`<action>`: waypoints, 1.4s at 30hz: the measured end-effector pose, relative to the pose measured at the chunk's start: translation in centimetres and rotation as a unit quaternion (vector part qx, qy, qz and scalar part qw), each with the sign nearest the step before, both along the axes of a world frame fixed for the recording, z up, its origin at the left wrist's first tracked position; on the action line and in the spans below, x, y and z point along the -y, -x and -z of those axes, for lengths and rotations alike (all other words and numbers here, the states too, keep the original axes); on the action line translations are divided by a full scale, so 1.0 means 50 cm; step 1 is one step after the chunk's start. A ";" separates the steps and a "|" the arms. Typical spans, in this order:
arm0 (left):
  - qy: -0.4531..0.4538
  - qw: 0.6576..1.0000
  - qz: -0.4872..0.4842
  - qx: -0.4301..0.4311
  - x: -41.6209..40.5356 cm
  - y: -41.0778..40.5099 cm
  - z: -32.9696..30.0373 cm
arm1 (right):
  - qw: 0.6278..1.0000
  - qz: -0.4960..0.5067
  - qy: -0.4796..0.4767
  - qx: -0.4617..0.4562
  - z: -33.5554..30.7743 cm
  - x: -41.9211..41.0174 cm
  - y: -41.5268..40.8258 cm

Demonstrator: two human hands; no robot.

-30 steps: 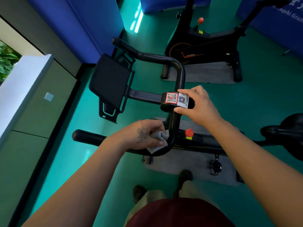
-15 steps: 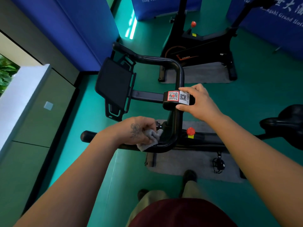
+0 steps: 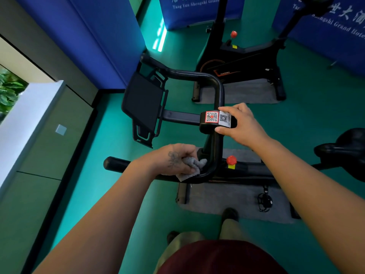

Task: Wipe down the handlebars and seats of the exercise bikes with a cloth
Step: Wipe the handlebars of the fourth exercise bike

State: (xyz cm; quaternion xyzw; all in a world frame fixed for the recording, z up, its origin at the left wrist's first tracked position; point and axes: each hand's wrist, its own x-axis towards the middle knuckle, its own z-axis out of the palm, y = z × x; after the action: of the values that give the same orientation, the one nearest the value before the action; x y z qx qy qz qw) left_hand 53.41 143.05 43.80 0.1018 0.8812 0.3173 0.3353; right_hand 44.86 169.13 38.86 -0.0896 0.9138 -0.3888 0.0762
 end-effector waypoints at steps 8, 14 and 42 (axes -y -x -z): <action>0.000 1.000 -0.011 0.000 0.065 -0.006 -0.022 | 1.000 0.007 0.013 0.005 0.006 0.003 -0.001; -0.021 1.000 0.002 -0.021 0.041 -0.015 -0.017 | 1.000 0.013 0.012 0.006 0.004 0.006 -0.005; 0.102 0.989 0.027 -0.102 0.134 -0.054 -0.059 | 0.999 0.039 0.021 -0.001 0.011 0.020 -0.040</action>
State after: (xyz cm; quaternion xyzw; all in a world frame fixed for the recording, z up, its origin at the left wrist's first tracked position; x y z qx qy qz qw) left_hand 56.08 136.36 46.76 0.1222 0.9356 0.2046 0.2604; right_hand 46.87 168.15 38.29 -0.0558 0.9082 -0.4108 0.0584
